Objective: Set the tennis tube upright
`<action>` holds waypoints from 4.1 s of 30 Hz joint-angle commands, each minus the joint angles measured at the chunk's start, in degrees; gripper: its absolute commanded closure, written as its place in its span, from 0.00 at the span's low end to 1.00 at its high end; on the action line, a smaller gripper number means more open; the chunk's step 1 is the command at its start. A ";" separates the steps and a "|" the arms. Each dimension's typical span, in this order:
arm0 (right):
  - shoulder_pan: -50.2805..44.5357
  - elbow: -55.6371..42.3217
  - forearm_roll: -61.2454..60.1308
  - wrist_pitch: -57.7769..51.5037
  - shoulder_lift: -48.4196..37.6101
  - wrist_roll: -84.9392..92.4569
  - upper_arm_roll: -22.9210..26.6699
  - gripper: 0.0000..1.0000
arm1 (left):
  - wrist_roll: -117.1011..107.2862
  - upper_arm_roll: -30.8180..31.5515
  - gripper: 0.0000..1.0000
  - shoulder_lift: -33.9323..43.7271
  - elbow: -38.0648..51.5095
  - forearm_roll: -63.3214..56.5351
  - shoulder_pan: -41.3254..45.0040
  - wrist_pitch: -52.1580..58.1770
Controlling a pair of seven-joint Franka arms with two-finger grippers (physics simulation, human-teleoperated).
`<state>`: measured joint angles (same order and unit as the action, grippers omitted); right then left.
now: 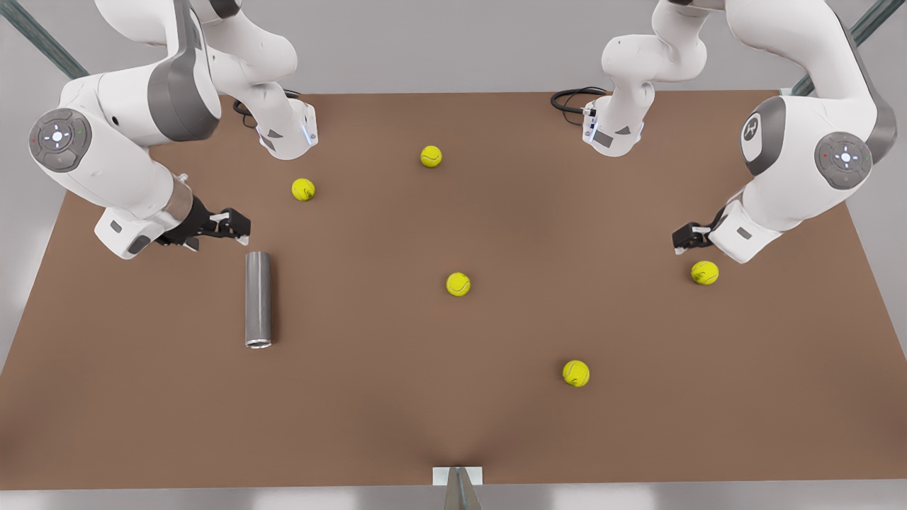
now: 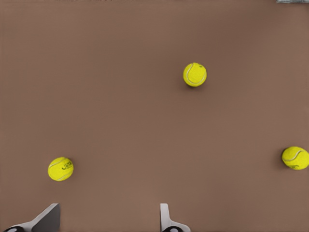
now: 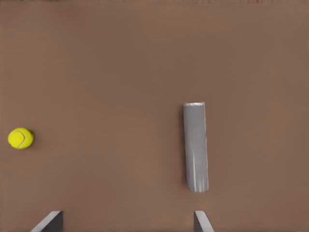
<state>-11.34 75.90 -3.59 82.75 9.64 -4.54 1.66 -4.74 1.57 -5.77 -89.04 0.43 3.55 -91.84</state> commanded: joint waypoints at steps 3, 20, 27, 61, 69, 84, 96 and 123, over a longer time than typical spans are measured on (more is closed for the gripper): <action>0.00 0.56 0.69 0.66 3.54 -1.61 0.01 0.00 | -1.68 0.01 0.00 -0.03 0.01 -0.08 0.05 -1.67; 7.82 36.51 5.78 45.31 12.42 0.23 0.18 0.00 | -1.50 1.33 0.00 -3.11 -0.25 0.01 2.43 -1.76; 8.97 36.34 4.20 46.01 15.41 7.35 0.18 0.00 | -1.42 1.33 0.00 -4.25 -0.25 0.09 2.43 -2.38; 5.98 28.96 1.92 37.05 21.21 11.57 -0.08 0.24 | -1.68 1.33 0.00 -4.78 -0.25 0.09 2.43 -2.47; -26.44 10.42 1.48 33.88 25.95 10.77 0.01 0.25 | -1.77 1.33 0.00 -4.78 -0.25 0.09 2.43 -2.55; -46.41 6.36 -1.95 48.64 33.78 33.72 0.18 0.24 | -1.77 1.33 0.00 -5.57 -0.25 0.01 2.43 -2.64; -38.07 6.19 -12.50 20.01 14.10 5.35 0.18 0.00 | -1.94 1.33 0.00 -6.09 -0.25 0.27 2.34 -3.52; -5.98 -10.51 8.16 -7.69 12.16 -3.55 10.29 0.00 | 52.37 7.83 0.00 -11.28 -48.15 62.76 -1.44 -35.95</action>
<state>-17.44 65.42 3.92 76.22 21.87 -3.27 11.90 26.65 9.08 -17.12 -136.75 59.39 2.08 -123.44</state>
